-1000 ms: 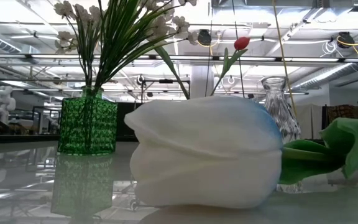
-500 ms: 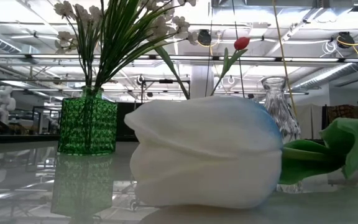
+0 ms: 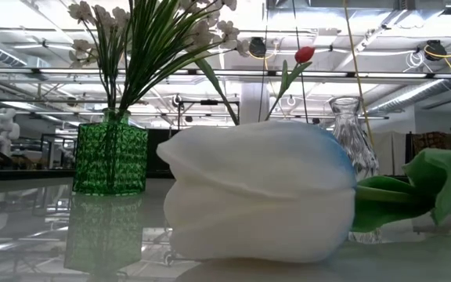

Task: Sort flowers into vase by color
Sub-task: Put the middle left white flower into the transparent vase

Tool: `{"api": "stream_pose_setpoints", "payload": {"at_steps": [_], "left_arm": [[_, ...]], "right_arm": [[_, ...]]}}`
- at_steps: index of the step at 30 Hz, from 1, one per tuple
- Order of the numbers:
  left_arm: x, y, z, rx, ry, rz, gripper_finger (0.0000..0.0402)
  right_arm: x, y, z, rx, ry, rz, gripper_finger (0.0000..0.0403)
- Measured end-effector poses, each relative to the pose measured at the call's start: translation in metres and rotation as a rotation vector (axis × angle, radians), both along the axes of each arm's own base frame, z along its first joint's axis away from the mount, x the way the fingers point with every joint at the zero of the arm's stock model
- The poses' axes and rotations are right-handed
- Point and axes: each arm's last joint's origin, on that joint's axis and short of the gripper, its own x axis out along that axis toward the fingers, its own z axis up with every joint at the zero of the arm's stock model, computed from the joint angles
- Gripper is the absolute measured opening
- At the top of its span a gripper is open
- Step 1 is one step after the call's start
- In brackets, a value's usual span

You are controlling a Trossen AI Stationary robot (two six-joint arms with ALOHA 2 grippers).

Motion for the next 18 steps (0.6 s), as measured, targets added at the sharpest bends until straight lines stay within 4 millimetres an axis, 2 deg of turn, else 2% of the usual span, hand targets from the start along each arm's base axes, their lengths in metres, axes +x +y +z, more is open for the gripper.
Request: {"api": "stream_pose_setpoints", "payload": {"at_steps": [3,7,13,18], "left_arm": [[-0.001,-0.002,-0.002,-0.008,0.015,-0.005,0.0242],[-0.001,-0.003,-0.006,0.002,0.046,-0.007,0.0242],[-0.001,-0.003,-0.008,0.014,0.057,-0.006,0.0242],[-0.001,-0.003,-0.008,0.013,0.057,-0.006,0.0242]], "right_arm": [[-0.022,-0.016,0.001,0.034,0.096,-0.117,0.0001],[-0.036,-0.030,-0.016,0.086,0.262,-0.229,0.0001],[-0.029,-0.033,-0.049,0.148,0.452,-0.326,0.0002],[-0.015,-0.026,-0.066,0.182,0.529,-0.322,0.0003]]}}
